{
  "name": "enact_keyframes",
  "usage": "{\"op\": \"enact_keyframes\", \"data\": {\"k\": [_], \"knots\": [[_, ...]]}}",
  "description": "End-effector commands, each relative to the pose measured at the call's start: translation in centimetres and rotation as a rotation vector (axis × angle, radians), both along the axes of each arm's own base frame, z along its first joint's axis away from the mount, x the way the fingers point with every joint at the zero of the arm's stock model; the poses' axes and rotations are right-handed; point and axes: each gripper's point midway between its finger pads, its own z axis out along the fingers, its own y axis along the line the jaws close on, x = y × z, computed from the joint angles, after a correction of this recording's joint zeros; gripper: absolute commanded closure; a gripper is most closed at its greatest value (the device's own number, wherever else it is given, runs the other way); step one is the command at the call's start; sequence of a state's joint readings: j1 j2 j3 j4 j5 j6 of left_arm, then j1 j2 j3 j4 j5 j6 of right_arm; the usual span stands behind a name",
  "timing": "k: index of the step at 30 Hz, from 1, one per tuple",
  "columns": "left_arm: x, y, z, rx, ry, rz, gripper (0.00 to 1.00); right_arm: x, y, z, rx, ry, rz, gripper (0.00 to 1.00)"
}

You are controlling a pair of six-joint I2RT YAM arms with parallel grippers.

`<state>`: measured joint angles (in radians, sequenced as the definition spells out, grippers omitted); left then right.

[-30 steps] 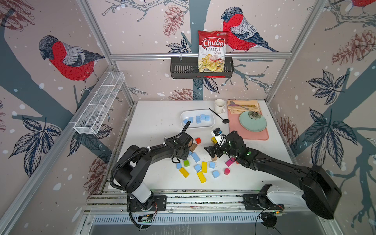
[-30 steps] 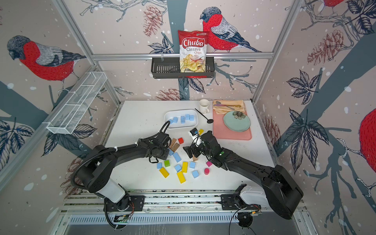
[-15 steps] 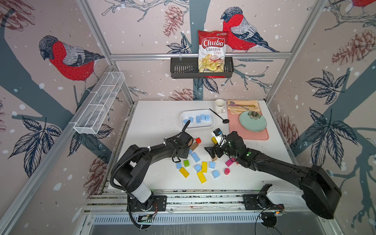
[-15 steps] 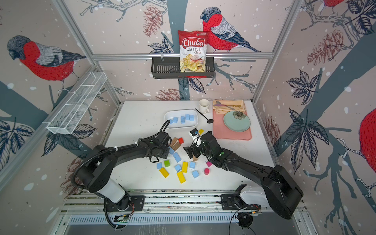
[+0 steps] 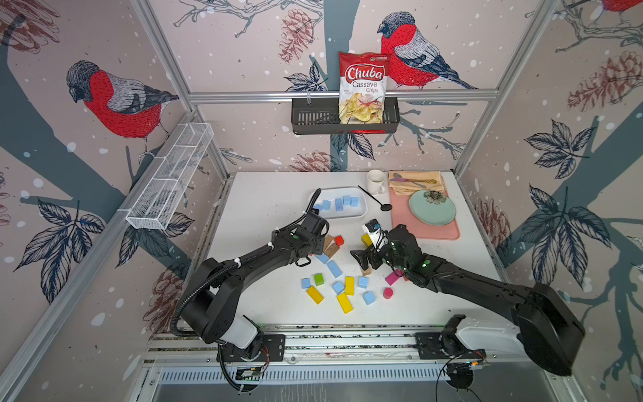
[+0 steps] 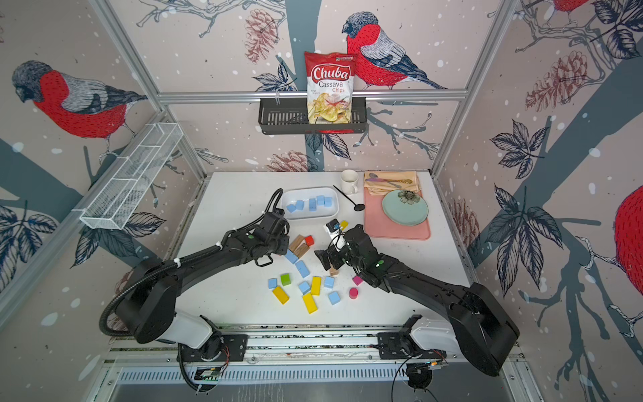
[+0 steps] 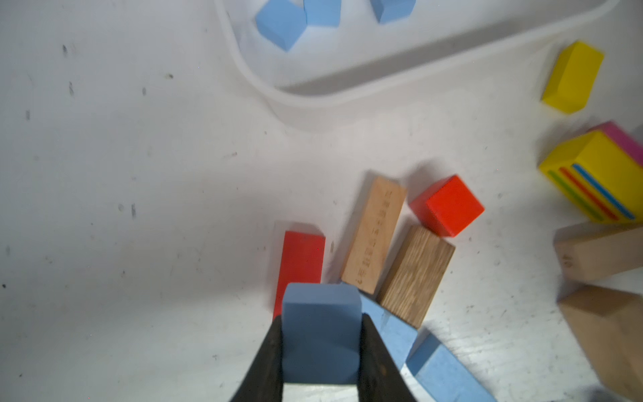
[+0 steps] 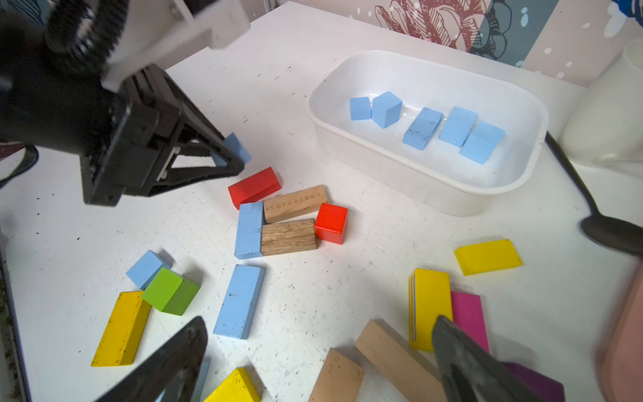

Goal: Pick out the blue building blocks
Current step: Pick up the building block from the center of the board, then place the building block in the storage box.

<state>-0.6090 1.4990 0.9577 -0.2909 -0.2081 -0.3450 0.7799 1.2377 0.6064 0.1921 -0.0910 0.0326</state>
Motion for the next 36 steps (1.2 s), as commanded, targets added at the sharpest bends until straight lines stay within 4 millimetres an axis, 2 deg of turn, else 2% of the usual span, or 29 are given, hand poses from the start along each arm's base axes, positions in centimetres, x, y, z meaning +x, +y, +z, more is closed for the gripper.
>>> {"op": "enact_keyframes", "data": {"k": [1, 2, 3, 6, 12, 20, 24, 31, 36], "knots": [[2.7, -1.0, 3.2, -0.132, -0.097, 0.032, 0.99, 0.4, 0.3, 1.2, 0.026, -0.032, -0.003, 0.00], [3.2, -1.1, 3.4, -0.159, -0.102, 0.030, 0.99, 0.4, 0.2, 1.3, 0.026, -0.034, -0.006, 0.00], [4.4, -1.6, 5.1, -0.206, -0.136, 0.029, 0.99, 0.5, 0.2, 1.4, 0.025, -0.035, -0.010, 0.00], [6.5, -2.2, 7.0, -0.264, -0.180, 0.029, 0.99, 0.5, 0.0, 1.5, 0.024, -0.040, -0.016, 0.00], [10.4, -3.8, 8.4, -0.268, -0.224, 0.019, 0.98, 0.6, -0.5, 1.9, 0.024, -0.051, -0.040, 0.00], [14.6, -5.4, 7.6, -0.302, -0.223, 0.020, 0.98, 0.8, -1.2, 1.9, 0.013, -0.059, -0.078, 0.00], [16.3, -6.6, 6.2, -0.310, -0.203, 0.009, 0.99, 1.0, -1.4, 2.0, 0.014, -0.064, -0.095, 0.00], [18.0, -9.7, 3.9, -0.378, -0.139, -0.055, 0.96, 1.9, -2.8, 2.3, 0.006, -0.089, -0.188, 0.00], [18.1, -12.4, 2.6, -0.430, -0.092, -0.115, 0.93, 2.8, -4.6, 2.4, -0.001, -0.105, -0.301, 0.00]]}}
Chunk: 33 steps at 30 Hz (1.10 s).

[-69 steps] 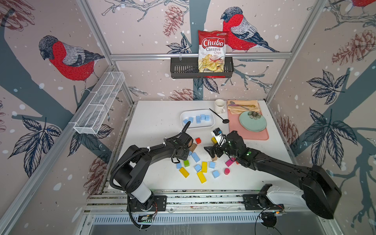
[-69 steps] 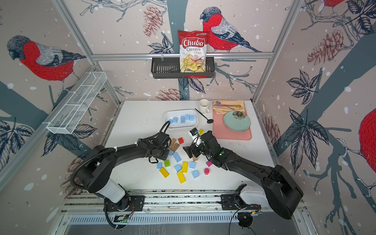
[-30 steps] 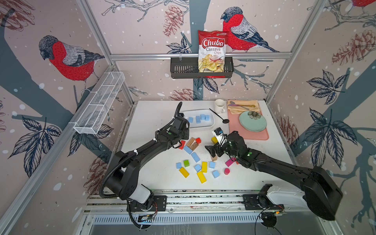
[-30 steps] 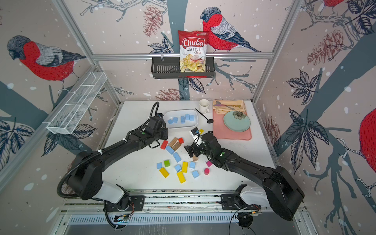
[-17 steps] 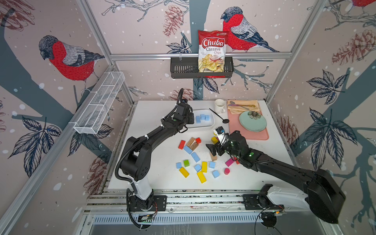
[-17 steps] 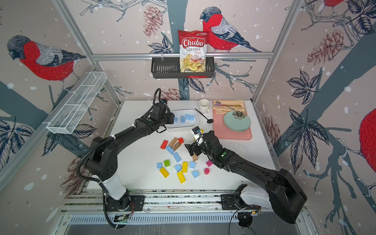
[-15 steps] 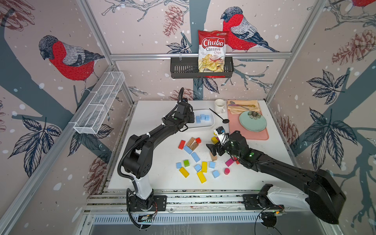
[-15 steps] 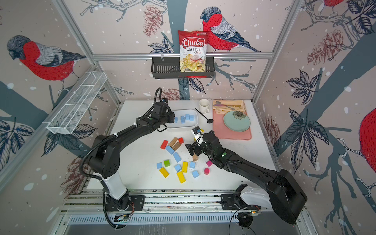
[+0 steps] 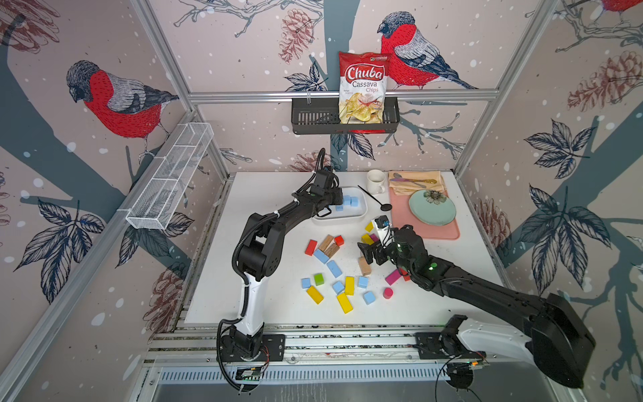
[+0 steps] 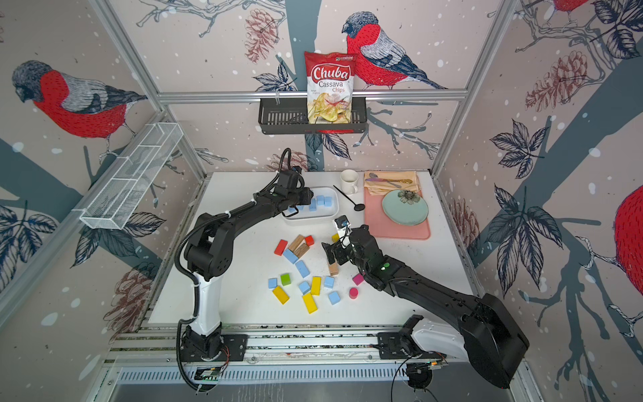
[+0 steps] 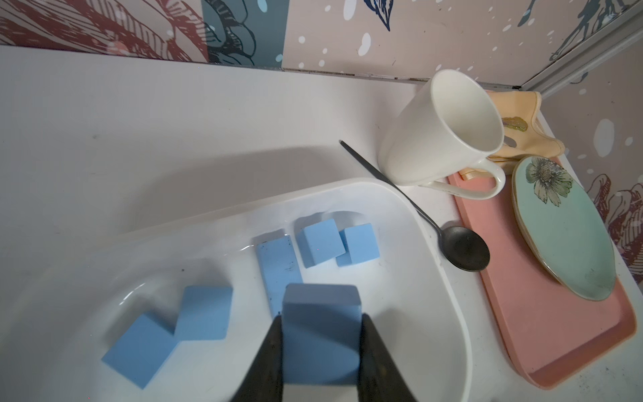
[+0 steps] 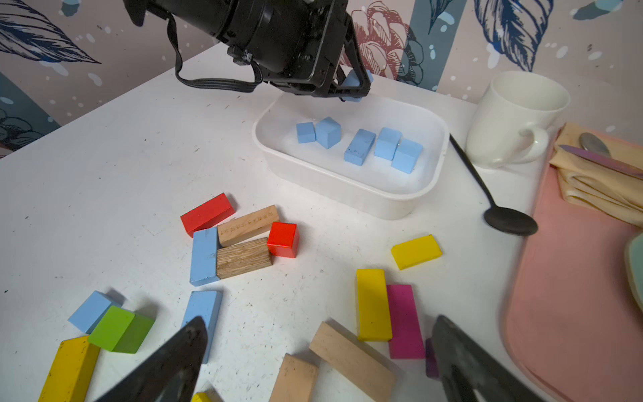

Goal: Pick out the blue building blocks
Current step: Place the building block in the storage box.

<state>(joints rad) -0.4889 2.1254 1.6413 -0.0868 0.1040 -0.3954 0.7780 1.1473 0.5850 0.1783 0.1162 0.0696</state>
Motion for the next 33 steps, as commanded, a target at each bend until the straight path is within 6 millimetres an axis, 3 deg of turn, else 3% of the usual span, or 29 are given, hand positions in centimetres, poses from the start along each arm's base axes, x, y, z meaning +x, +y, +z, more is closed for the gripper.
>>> {"op": "enact_keyframes", "data": {"k": [1, 8, 19, 33], "knots": [[0.0, -2.6, 0.6, -0.072, -0.006, -0.061, 0.93, 1.1, -1.6, 0.5, 0.011, -0.024, -0.113, 0.00], [-0.8, -5.6, -1.1, -0.065, 0.026, -0.112, 0.89, 0.9, -2.7, 0.6, 0.071, 0.003, -0.133, 0.00], [-1.3, -7.7, -2.8, -0.073, 0.070, -0.150, 0.79, 1.3, -3.7, 0.9, 0.118, 0.017, -0.156, 0.00], [-2.0, -8.2, -2.8, -0.082, 0.091, -0.173, 0.49, 1.5, -3.8, 0.3, 0.113, 0.033, -0.162, 0.00]]}}
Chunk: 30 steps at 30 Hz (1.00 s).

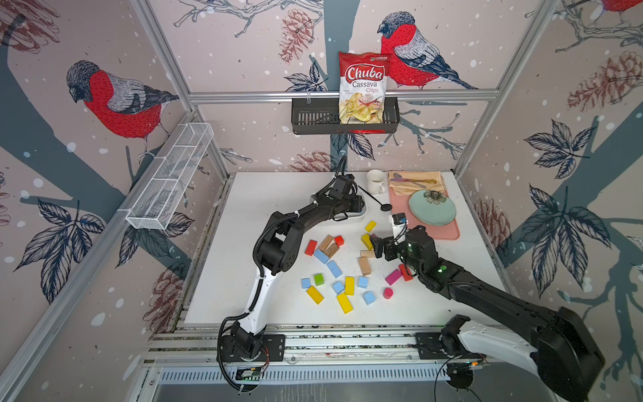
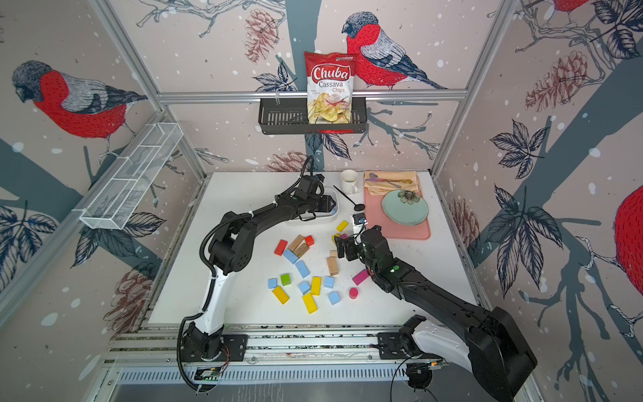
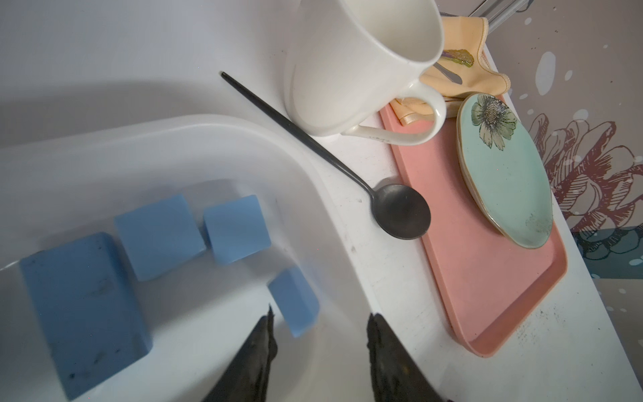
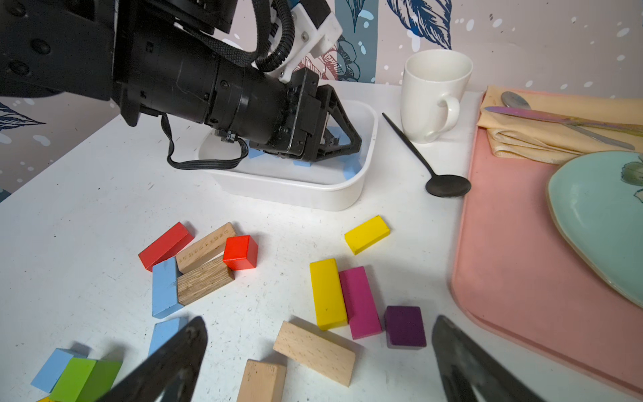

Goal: Pick out the blue building blocks
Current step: Place the building block in the storage box.

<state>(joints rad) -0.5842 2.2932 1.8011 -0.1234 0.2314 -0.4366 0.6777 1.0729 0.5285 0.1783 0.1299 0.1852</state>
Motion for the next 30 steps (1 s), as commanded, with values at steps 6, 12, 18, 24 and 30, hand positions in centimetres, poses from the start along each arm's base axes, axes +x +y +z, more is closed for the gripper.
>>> {"op": "enact_keyframes", "data": {"k": [6, 12, 18, 24, 30], "knots": [[-0.1, 0.0, 2.6, -0.032, -0.048, -0.007, 0.41, 0.2, 0.2, 0.4, 0.018, -0.011, 0.001, 0.00], [-1.3, 1.2, 5.6, -0.039, -0.124, -0.002, 0.38, 0.2, 0.4, 0.3, 0.021, -0.004, 0.016, 0.00], [-3.2, 3.4, 7.8, -0.036, -0.205, 0.020, 0.33, -0.2, 1.4, 0.1, 0.029, 0.013, 0.072, 0.00], [-5.5, 6.1, 9.2, -0.002, -0.286, 0.038, 0.25, -0.7, 2.3, -0.2, 0.025, 0.036, 0.127, 0.00], [-8.0, 8.5, 10.7, 0.006, -0.395, 0.044, 0.21, -1.6, 3.7, -1.9, -0.071, 0.087, 0.161, 0.00]]}}
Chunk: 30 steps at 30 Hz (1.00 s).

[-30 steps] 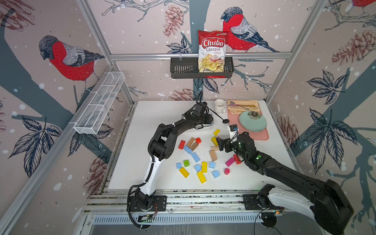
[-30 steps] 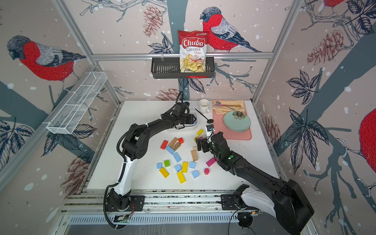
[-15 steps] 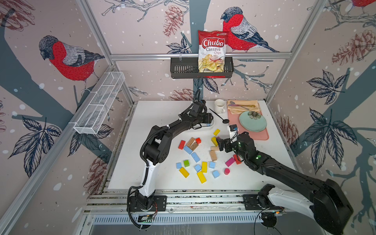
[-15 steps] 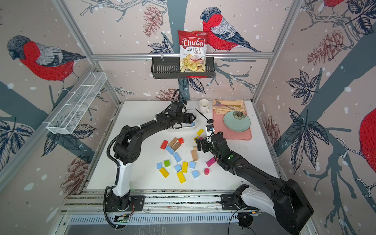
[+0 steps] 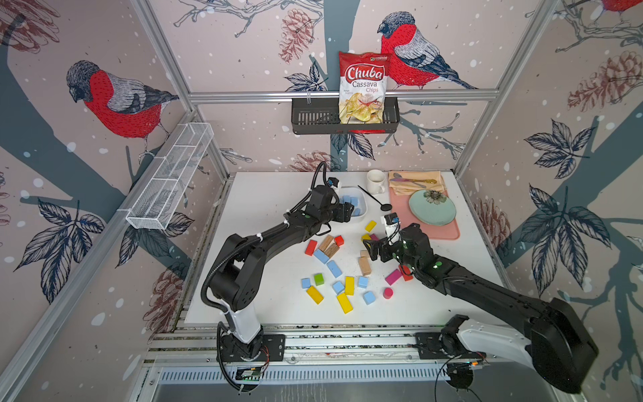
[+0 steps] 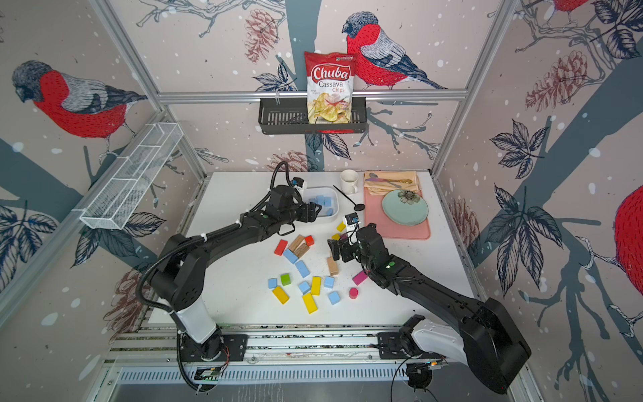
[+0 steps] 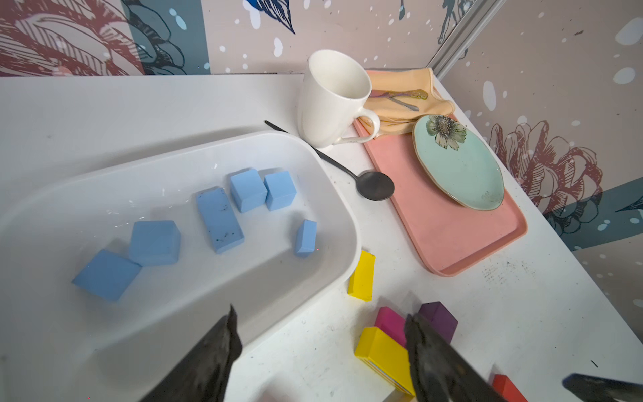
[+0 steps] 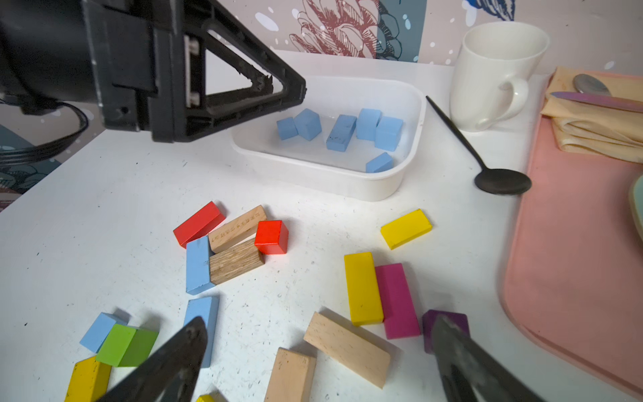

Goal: Pick out the blue building blocks
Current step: Place the building block in the storage box, then pick up the building block from the center of the board.

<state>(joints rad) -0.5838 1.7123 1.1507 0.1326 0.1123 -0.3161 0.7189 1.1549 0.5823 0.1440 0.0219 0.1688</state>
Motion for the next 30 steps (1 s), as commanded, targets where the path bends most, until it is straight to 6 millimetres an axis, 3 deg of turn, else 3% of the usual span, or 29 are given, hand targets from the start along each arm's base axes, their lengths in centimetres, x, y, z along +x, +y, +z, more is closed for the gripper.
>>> {"op": "enact_keyframes", "data": {"k": [1, 4, 8, 23, 30], "knots": [[0.0, 0.9, 2.8, -0.019, -0.147, 0.012, 0.21, -0.6, 0.5, -1.1, -0.073, 0.021, 0.023, 0.00], [-1.1, 1.8, 4.1, -0.030, -0.204, 0.012, 0.14, -1.6, 1.3, -2.0, -0.104, 0.055, 0.045, 0.00], [-2.7, 2.8, 4.2, -0.026, -0.249, -0.002, 0.02, -3.2, 1.8, -3.1, -0.137, 0.105, 0.042, 0.00], [-6.1, 4.4, 6.1, -0.083, -0.393, -0.036, 0.01, -9.1, 2.8, -8.3, -0.271, 0.287, -0.003, 0.00], [-6.6, 4.6, 6.0, -0.096, -0.400, -0.043, 0.01, -10.1, 2.8, -10.7, -0.318, 0.350, -0.024, 0.00]]}}
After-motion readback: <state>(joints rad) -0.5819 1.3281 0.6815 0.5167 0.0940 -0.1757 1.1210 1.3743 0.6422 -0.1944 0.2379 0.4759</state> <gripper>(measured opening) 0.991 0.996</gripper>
